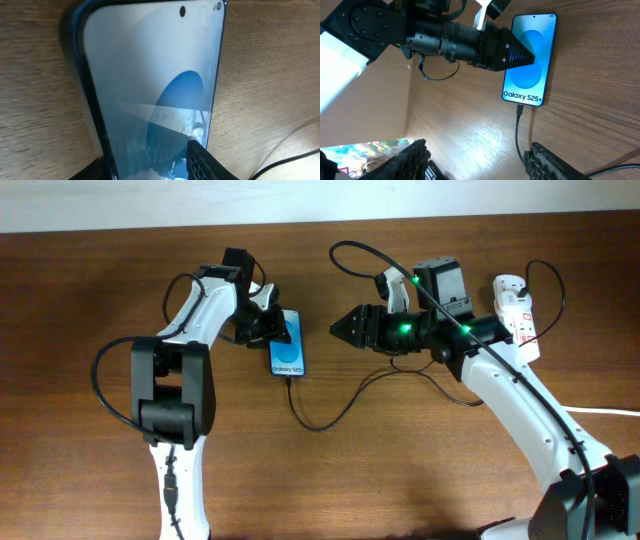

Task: Plug charger to phone and switch on socket
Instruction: 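Open the left gripper, leave the phone flat, and lift away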

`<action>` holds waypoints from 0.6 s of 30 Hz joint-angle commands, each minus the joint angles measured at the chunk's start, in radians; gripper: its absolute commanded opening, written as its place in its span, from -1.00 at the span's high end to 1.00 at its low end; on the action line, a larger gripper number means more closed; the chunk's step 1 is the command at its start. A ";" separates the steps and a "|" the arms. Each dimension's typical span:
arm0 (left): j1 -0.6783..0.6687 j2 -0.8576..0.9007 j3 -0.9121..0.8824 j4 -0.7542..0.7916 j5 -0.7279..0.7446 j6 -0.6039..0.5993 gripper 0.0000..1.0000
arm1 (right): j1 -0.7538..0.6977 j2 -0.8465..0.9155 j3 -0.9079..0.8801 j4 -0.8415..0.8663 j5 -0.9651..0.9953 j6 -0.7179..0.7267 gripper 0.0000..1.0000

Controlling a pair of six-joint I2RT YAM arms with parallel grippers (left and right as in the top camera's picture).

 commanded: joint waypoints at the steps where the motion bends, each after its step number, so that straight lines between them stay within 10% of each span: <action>1: 0.006 0.011 -0.006 -0.001 -0.167 0.017 0.14 | -0.007 -0.008 0.010 0.000 0.008 -0.014 -0.33; 18: -0.008 0.011 -0.006 0.000 -0.165 0.017 -0.14 | -0.007 -0.008 0.010 -0.003 0.009 -0.034 -0.34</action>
